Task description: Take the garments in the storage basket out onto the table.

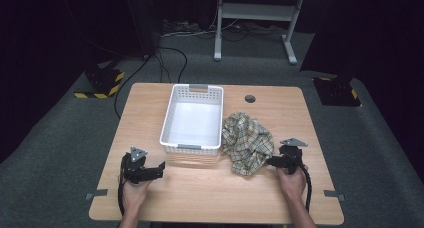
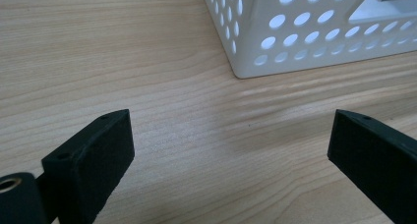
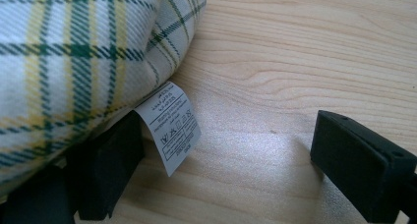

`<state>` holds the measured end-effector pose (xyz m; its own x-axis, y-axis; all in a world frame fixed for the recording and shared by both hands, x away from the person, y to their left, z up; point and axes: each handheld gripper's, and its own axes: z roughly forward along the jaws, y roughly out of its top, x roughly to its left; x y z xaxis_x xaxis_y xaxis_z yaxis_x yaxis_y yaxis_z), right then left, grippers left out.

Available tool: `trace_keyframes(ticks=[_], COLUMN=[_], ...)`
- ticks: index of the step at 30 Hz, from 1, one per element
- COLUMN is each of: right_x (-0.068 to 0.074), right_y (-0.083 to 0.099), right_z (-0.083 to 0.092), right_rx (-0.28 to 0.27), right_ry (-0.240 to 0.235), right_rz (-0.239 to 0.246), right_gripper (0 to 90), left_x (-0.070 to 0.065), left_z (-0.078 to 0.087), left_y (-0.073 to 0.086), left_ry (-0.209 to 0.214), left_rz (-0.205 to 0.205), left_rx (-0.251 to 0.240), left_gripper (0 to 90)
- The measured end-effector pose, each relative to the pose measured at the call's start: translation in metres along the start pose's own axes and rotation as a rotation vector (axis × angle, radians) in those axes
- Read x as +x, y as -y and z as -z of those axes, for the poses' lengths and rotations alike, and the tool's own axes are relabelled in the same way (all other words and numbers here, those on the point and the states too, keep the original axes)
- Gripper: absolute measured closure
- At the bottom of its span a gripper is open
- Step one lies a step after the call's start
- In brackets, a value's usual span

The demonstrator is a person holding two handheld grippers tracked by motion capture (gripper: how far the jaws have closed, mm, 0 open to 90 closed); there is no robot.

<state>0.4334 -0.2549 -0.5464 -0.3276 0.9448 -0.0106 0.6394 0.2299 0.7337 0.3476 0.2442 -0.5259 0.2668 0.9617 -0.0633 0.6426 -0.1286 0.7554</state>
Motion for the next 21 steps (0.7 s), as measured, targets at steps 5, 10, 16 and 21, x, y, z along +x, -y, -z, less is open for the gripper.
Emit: trace_keyframes(ticks=[5,10,16,21], right_x=[0.0,0.0,0.0,0.0], right_y=[0.0,0.0,0.0,0.0], right_z=[0.0,0.0,0.0,0.0], right_rx=[0.0,0.0,0.0,0.0], right_ry=[0.0,0.0,0.0,0.0], right_rz=[0.0,0.0,0.0,0.0], right_gripper=[11.7,11.6,11.6,11.6], left_x=[0.001,-0.002,-0.004,-0.004], left_z=[-0.006,-0.011,-0.018,-0.022], left_y=[0.002,0.002,0.002,0.002], left_ry=[-0.017,-0.041,-0.058,-0.086], left_rz=[0.003,-0.022,-0.03,-0.034], left_rx=[0.021,0.041,0.05,0.058], left_gripper=[3.9,3.9,3.7,3.5])
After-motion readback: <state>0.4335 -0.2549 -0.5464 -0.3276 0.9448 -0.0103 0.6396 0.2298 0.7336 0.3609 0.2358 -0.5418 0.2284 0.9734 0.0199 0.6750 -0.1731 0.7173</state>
